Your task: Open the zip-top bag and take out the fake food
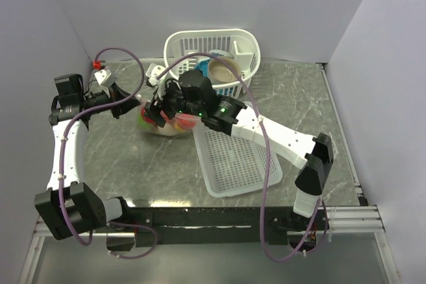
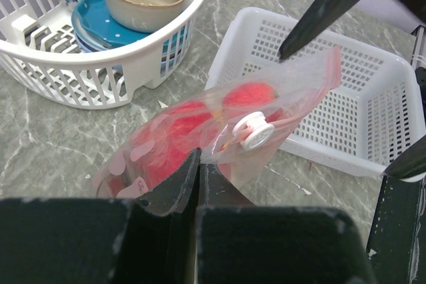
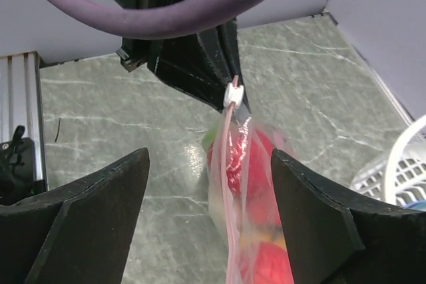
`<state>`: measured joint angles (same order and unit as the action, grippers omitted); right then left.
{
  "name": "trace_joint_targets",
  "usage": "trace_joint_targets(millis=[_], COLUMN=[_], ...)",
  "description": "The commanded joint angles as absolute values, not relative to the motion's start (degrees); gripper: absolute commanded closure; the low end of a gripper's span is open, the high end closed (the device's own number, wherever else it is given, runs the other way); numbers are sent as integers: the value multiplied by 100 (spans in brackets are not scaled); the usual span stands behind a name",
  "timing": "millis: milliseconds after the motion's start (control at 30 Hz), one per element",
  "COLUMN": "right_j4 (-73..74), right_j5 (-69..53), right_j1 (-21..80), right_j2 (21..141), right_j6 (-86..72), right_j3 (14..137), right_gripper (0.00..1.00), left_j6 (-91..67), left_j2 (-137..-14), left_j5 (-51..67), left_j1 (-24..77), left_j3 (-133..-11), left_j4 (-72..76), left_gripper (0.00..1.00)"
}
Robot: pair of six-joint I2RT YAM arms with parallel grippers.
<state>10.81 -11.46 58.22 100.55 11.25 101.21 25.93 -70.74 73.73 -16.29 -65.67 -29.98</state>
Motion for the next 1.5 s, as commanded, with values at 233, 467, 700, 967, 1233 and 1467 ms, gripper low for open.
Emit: trace_joint_targets(millis=[233,467,700,967,1233,1467], right_j4=[264,18,-79,-26,177,114], right_j5=[-1582,-1564,-1608,-1670,-1557,-1547], right_j1=[5739,5669,5599,5590,5599,5590], right_j2=[10468,10529,10696,10775,10749,10731], right_j6=[800,659,545,466,457,413], right_j3=[10564,10530,10687,10740,10601,10494], right_gripper=[38,47,52,53,39,55], left_j6=[2821,3120,3278,3243,3173,3190], left_j2=[-6873,-6908,-6943,-6899,-6943,-6935], left_j5=[7761,7848,7857,7857,7875,7840], left_j1=[-1626,-1635,-1608,-1608,-1600,-1565], left_j3=[-6829,-6803,-6838,-6785,-6829,-6794], left_j4=[-3190,-3480,-3700,-3648,-3568,-3559], left_gripper=[92,90,90,90,89,89])
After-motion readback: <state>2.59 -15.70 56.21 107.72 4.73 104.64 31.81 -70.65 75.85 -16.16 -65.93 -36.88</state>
